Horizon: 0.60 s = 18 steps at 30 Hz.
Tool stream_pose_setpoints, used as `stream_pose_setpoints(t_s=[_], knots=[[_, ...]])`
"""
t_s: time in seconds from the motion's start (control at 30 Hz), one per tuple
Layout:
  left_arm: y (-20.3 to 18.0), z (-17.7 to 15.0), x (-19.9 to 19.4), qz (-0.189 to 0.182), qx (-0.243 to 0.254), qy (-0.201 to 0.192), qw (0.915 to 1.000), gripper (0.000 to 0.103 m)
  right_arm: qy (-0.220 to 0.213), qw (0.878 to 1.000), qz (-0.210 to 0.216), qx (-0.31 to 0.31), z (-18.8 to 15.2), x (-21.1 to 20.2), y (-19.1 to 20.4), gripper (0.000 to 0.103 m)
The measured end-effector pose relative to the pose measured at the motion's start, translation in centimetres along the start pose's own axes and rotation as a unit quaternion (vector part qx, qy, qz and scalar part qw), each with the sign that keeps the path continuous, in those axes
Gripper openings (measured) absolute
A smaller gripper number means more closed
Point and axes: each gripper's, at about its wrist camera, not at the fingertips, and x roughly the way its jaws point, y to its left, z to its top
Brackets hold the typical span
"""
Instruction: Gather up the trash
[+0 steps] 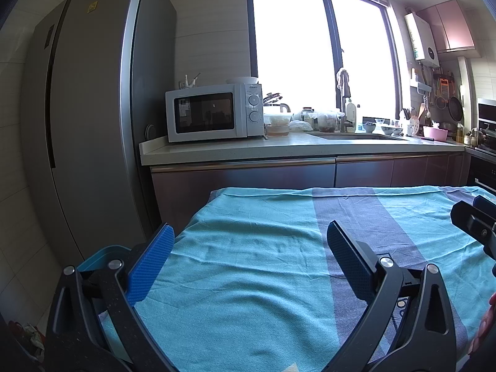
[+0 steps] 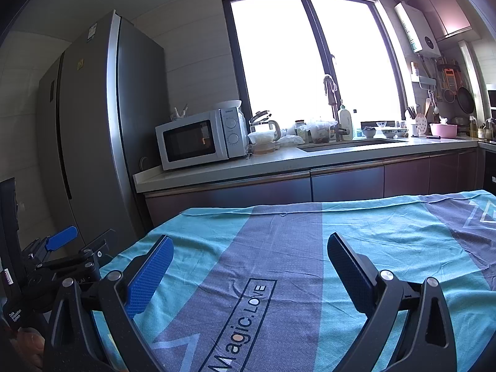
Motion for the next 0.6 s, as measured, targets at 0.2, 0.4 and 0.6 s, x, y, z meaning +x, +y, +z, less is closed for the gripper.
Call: stream_pose_setpoints(t_s=[0.2, 0.4, 0.6], knots=[[-0.1, 0.0, 0.1, -0.003, 0.004, -0.004, 1.0000, 0.097, 0.001, 1.000, 0.001, 0.001, 0.0, 0.2, 0.0, 0.096], [-0.6, 0.1, 2.1, -0.023, 0.010, 0.041, 0.9988, 0.097, 0.015, 1.000, -0.003, 0.005, -0.2, 0.7, -0.6, 0.096], [-1.6, -0.4, 9.4, -0.049, 0.029, 0.178, 0.9824, 0.097, 0.071, 0.997, -0.026, 0.024, -0.2, 2.6, -3.5, 0.096]])
